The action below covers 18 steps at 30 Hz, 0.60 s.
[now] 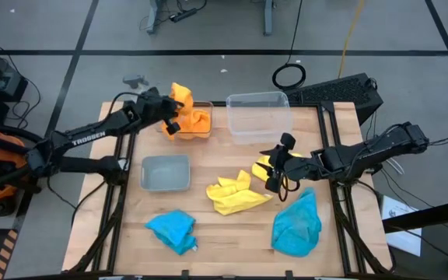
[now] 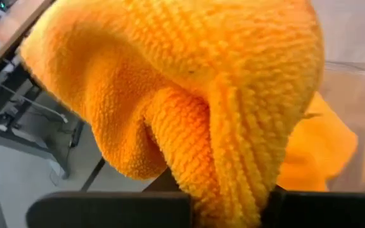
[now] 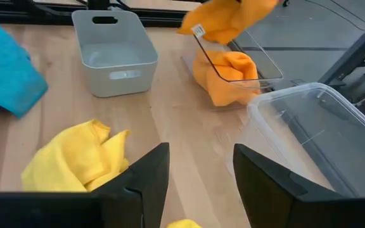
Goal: Sort microfiber towel by color & place in baskets
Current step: Put the bottom orange towel into the left transparent bin
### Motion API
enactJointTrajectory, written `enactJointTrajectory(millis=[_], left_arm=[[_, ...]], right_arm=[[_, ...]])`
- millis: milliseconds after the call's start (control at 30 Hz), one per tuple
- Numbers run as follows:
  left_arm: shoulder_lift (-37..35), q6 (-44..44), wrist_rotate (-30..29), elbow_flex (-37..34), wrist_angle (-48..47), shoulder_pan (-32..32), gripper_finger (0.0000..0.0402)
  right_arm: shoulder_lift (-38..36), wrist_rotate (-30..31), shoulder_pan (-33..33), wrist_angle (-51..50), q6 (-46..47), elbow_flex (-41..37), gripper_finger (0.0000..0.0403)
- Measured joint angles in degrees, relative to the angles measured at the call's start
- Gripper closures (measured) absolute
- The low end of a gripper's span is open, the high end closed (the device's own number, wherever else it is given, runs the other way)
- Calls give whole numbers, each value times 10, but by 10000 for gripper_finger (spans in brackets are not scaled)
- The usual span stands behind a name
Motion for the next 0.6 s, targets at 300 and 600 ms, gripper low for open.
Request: enactJointTrajectory(millis=[300, 600], left_arm=[[72, 6, 36, 0, -1, 46, 365], [114, 33, 40, 0, -16, 50, 255]], right_arm=[[0, 2, 1, 7, 0, 0, 243], [0, 2, 1, 7, 0, 0, 243]])
